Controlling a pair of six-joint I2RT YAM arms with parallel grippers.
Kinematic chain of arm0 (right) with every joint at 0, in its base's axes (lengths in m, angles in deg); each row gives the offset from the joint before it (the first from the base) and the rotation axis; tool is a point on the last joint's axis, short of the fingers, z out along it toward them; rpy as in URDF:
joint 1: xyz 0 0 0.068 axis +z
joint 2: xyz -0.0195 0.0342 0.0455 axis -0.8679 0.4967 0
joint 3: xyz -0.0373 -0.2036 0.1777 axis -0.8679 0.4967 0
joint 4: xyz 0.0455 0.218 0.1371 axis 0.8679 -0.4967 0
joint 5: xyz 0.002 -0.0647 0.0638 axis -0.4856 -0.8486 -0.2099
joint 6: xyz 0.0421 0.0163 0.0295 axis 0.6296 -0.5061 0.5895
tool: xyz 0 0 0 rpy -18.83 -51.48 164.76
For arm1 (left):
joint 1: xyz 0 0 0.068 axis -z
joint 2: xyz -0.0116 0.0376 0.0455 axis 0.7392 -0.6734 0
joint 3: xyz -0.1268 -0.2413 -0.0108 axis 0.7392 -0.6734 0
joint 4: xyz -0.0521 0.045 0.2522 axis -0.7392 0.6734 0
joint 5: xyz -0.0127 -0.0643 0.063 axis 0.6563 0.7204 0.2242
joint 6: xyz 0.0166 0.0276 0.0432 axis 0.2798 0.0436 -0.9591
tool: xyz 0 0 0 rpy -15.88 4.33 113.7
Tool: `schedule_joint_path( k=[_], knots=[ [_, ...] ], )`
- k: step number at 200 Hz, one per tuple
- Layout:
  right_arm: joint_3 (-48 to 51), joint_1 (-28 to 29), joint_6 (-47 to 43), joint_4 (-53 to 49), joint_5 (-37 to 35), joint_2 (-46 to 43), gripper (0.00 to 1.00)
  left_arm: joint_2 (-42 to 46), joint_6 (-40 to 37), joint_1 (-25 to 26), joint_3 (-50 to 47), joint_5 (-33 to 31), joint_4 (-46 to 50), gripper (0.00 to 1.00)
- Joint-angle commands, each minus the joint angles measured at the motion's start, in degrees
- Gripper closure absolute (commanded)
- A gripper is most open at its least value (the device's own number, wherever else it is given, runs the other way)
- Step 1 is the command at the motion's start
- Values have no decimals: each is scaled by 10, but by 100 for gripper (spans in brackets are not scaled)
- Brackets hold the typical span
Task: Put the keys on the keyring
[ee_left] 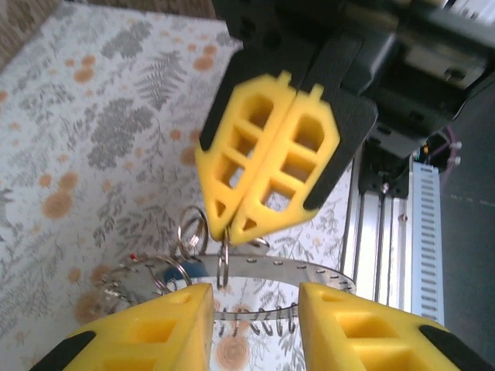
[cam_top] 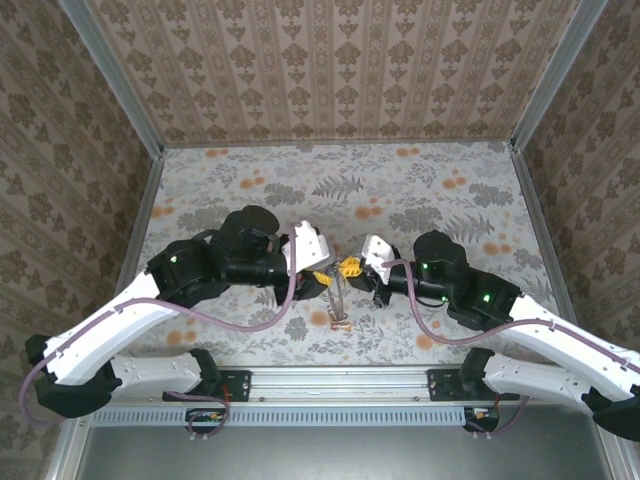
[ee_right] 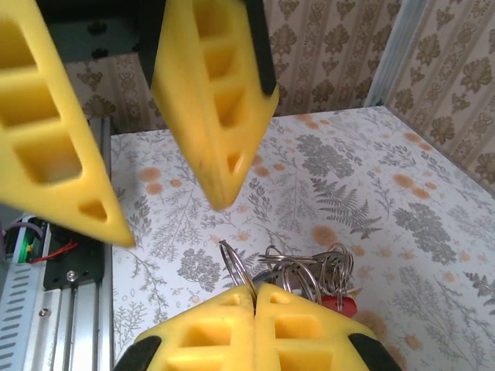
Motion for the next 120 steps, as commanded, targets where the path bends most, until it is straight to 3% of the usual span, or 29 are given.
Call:
schedule_joint_path(
  k=[1,61,100,120],
  knots=[
    [-11,1,-13,21,-14,-4,100,-9,0,5,17,-18,25,65],
    [-8,4,-23,20,9,0,100,-37,-12,6,29,-23,14,66],
    [-7,5,-24,24,18,4,100,-47,-19,6,26,-24,4,71],
    [-6,6,-25,24,22,5,100,-50,-23,6,21,-23,0,79]
  ],
)
